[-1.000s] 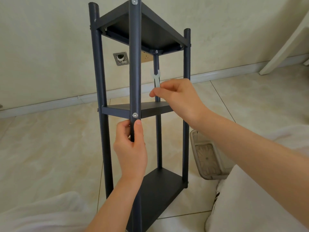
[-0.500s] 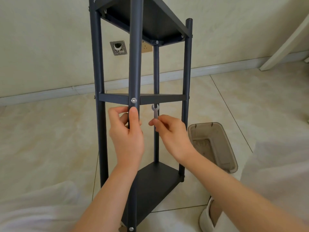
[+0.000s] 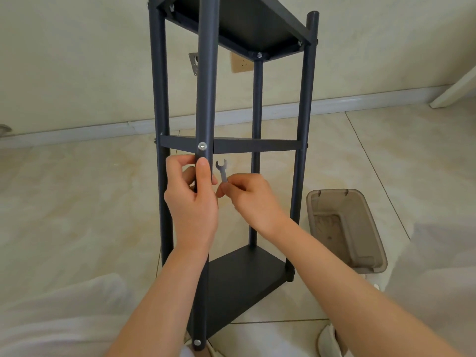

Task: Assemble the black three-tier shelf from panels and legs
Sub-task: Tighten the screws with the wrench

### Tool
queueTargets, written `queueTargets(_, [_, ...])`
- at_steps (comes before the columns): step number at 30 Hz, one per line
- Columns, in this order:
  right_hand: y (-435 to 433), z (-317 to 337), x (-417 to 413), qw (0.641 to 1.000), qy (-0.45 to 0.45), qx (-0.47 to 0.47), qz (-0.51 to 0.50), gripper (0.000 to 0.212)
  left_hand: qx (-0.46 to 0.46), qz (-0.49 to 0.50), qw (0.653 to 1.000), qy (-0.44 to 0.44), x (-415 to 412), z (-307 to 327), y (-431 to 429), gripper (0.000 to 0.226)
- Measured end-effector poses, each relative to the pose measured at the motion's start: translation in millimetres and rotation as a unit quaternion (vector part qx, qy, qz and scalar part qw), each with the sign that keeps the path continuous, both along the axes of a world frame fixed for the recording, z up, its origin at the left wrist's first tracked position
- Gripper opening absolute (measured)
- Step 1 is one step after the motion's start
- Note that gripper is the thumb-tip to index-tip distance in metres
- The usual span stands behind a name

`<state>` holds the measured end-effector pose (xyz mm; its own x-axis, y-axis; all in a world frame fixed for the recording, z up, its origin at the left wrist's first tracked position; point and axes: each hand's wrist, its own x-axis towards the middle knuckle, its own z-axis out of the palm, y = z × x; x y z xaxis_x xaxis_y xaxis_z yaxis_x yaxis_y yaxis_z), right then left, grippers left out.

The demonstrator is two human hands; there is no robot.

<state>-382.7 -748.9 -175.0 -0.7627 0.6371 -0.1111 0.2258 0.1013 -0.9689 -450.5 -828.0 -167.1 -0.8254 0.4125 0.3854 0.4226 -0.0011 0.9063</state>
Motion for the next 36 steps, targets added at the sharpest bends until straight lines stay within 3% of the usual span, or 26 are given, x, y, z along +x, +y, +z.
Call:
queueTargets(11, [-7.5,5.3,-27.2,0.999,0.029,0.004,0.018,0.031,0.01,0.03,1.0,0.001,-21.0,-6.3,-16.5,0.007])
queueTargets(16, [-10.0,7.7,-34.8,0.999,0.032,-0.001,0.019,0.036,0.006,0.046,0.999,0.004,-26.0,-12.4,-22.3,0.02])
queueTargets(36, [-8.2,6.8,-39.5,0.996,0.069,0.054,0.023,0.024,-0.001,0.059,0.998,0.031,-23.5,-8.6,-26.9,0.004])
